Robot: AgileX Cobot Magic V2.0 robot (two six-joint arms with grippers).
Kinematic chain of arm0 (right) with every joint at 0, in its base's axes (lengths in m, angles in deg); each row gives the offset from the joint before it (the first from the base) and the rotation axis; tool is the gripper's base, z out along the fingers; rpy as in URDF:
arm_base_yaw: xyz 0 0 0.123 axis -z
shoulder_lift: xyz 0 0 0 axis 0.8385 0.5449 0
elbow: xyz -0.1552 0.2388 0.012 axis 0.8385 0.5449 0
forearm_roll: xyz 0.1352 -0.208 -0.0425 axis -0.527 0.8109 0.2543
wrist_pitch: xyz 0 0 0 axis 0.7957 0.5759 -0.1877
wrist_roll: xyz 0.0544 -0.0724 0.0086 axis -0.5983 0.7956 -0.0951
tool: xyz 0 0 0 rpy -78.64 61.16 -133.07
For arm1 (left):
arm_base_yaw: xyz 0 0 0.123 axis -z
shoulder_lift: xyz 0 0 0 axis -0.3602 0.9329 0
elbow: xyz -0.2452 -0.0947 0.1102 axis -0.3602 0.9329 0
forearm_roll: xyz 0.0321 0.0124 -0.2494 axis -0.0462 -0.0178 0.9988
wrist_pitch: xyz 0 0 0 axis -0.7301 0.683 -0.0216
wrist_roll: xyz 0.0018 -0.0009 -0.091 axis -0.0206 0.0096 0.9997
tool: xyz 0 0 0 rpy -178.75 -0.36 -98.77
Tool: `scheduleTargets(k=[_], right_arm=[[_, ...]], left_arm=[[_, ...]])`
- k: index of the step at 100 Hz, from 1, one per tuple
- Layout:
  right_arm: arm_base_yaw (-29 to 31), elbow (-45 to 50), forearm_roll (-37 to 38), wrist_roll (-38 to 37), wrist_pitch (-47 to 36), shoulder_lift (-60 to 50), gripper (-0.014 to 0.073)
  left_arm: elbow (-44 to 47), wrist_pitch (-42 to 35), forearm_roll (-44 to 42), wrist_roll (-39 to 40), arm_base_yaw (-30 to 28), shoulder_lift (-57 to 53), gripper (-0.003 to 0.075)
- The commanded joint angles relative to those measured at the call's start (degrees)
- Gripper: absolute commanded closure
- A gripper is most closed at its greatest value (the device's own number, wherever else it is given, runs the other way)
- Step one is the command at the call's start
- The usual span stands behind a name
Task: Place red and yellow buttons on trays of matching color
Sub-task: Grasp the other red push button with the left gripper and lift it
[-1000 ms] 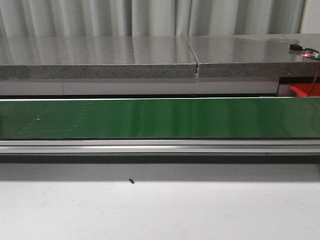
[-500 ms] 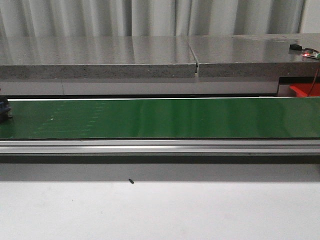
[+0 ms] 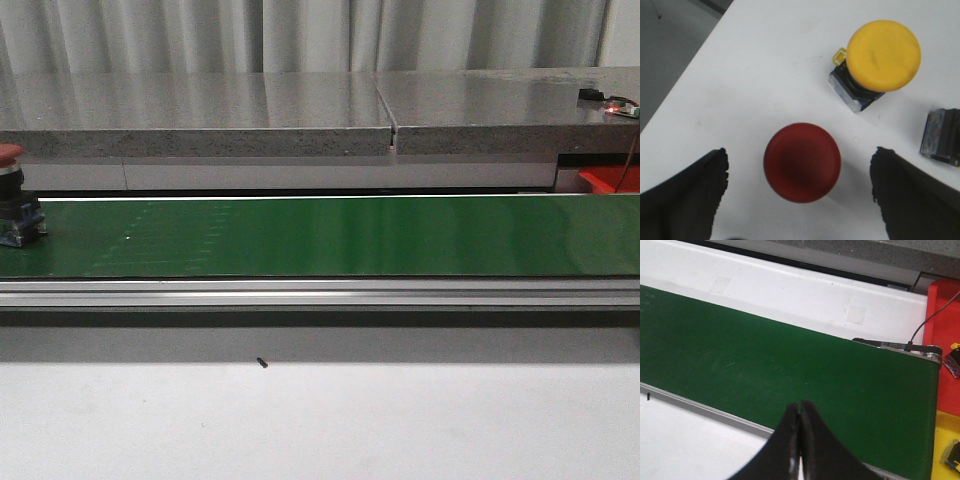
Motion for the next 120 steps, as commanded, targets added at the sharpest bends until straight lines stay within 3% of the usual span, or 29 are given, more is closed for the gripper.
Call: scheduleTargets(k=[1, 66, 120], right_arm=[[-0.1, -1.5, -0.7, 0.6, -3.6, -0.5, 0.0662], [-0.1, -1.5, -0.7, 0.6, -3.6, -0.5, 0.0662], [-0.1, -1.5, -0.7, 0.6, -3.6, -0.5, 0.0662]], left_arm=[[-2.2, -3.4, 0.8, 0.2, 0.3, -3.1, 0.0153], [-2.3, -7.3, 1.2, 0.2, 0.3, -2.9, 0.0153], [-4.1, -5.4, 1.7, 0.2, 2.4, 1.4, 0.0155]])
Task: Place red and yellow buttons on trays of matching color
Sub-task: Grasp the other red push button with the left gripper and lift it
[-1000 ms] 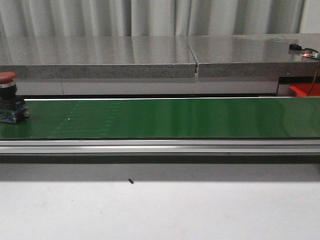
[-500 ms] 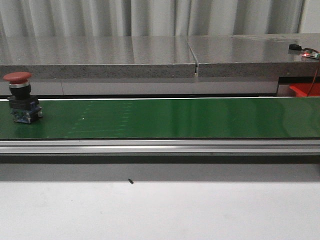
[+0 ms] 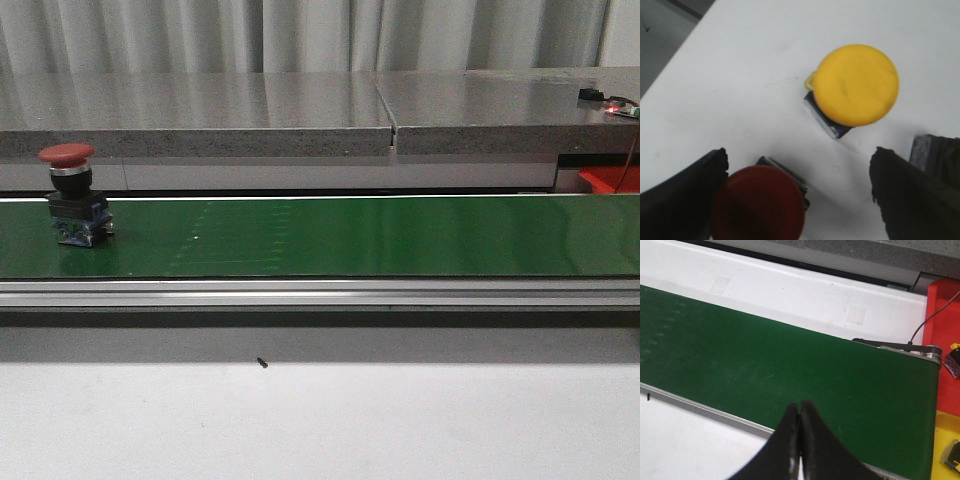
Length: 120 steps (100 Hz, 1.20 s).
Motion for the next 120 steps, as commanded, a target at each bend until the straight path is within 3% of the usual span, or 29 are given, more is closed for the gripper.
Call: scheduleTargets(k=[1, 21, 57, 96, 120], right_arm=[[-0.1, -1.5, -0.7, 0.6, -3.6, -0.5, 0.0662], [-0.1, -1.5, -0.7, 0.6, -3.6, -0.5, 0.0662], [-0.1, -1.5, -0.7, 0.6, -3.6, -0.5, 0.0662], [-0.1, -1.5, -0.7, 0.6, -3.6, -0.5, 0.0662], [-0.1, -1.5, -0.7, 0.6, -3.6, -0.5, 0.0662]], left_arm=[[-1.9, -1.8, 0.3, 0.2, 0.3, -3.1, 0.0156], [-1.9, -1.7, -0.9, 0.2, -0.1, -3.1, 0.0248], [-1.9, -0.6, -1.3, 0.2, -1.4, -3.1, 0.0619], [-1.9, 5.5, 2.8, 0.6, 0.0, -12.7, 0.0636], [-1.8, 10.6, 3.6, 0.6, 6.6, -23.4, 0.0636]])
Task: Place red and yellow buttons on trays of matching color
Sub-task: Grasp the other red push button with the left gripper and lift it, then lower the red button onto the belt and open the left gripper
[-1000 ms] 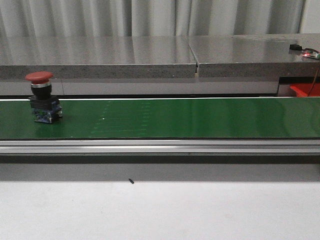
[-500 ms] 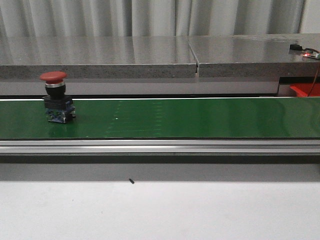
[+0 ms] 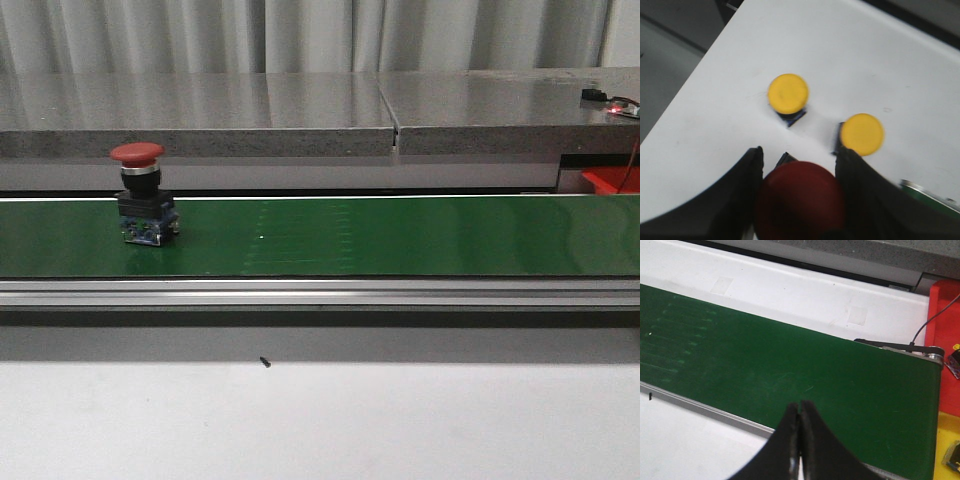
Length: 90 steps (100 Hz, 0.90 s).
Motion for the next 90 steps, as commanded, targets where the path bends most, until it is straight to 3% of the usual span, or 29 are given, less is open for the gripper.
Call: scheduleTargets(k=[1, 35, 90], right_arm=[[-0.1, -1.5, -0.7, 0.6, -3.6, -0.5, 0.0662], [-0.1, -1.5, -0.7, 0.6, -3.6, -0.5, 0.0662], [-0.1, -1.5, -0.7, 0.6, -3.6, -0.5, 0.0662]], left_arm=[[-1.7, -0.4, 1.4, 0.6, 3.3, -7.0, 0.0636], [2.2, 3.7, 1.5, 0.6, 14.5, -11.7, 0.0636], [15.5, -2.5, 0.2, 0.6, 15.9, -11.7, 0.0636]])
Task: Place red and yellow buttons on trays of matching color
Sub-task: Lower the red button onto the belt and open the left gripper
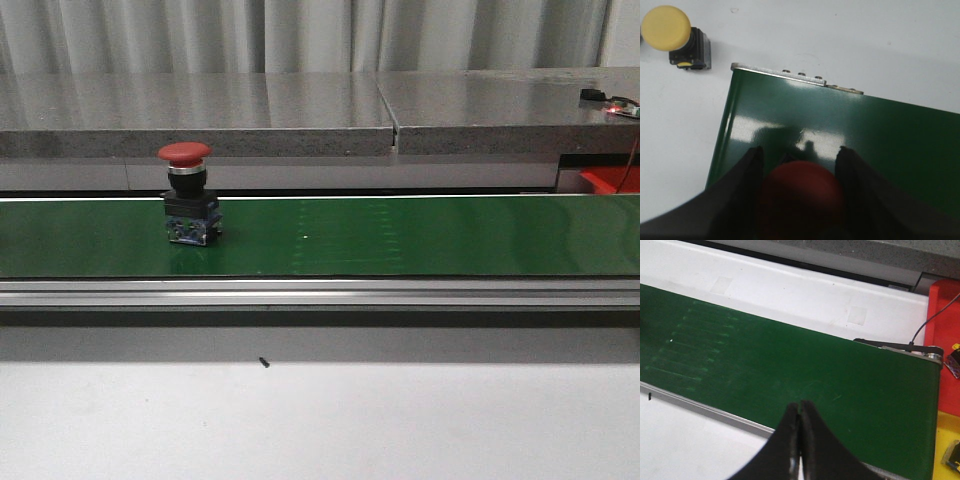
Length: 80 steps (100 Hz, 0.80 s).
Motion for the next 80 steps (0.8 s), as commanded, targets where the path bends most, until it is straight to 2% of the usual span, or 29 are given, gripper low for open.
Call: scheduleTargets(k=[1, 21, 28, 35, 42, 47, 56, 62, 80], right_arm=[[-0.1, -1.5, -0.7, 0.6, -3.6, -0.5, 0.0662], [-0.1, -1.5, -0.7, 0.6, -3.6, -0.5, 0.0662], [-0.1, -1.5, -0.7, 0.6, -3.6, -0.5, 0.0662], [-0.1, -1.5, -0.7, 0.6, -3.6, -0.5, 0.0662], [-0.1, -1.5, -0.7, 0.6, -3.6, -0.5, 0.0662], [-0.1, -1.5, -0.7, 0.6, -3.6, -0.5, 0.0662], [-0.1, -1.5, -0.7, 0.6, -3.6, -0.5, 0.0662], [-0.1, -1.5, -0.7, 0.6, -3.6, -0.5, 0.0662], [-0.1, -1.5, -0.7, 0.6, -3.6, -0.5, 0.0662]], left_arm=[[0.3, -5.0, 0.0, 0.6, 0.3, -2.9, 0.0636], [3.1, -6.8, -0.3, 0.6, 0.3, -2.9, 0.0633], [3.5, -6.9, -0.3, 0.5, 0.3, -2.9, 0.0603], [3.5, -6.9, -0.3, 0.2, 0.3, -2.9, 0.0510], [3.5, -7.0, -0.3, 0.0, 0.3, -2.9, 0.0357], [3.5, -7.3, -0.3, 0.0, 0.3, -2.9, 0.0215], [3.1, -7.5, -0.3, 0.0, 0.3, -2.9, 0.0058], [2.7, -7.6, -0.3, 0.0, 0.3, -3.1, 0.0029], [0.8, -8.2, -0.3, -0.4, 1.7, -5.9, 0.0029]])
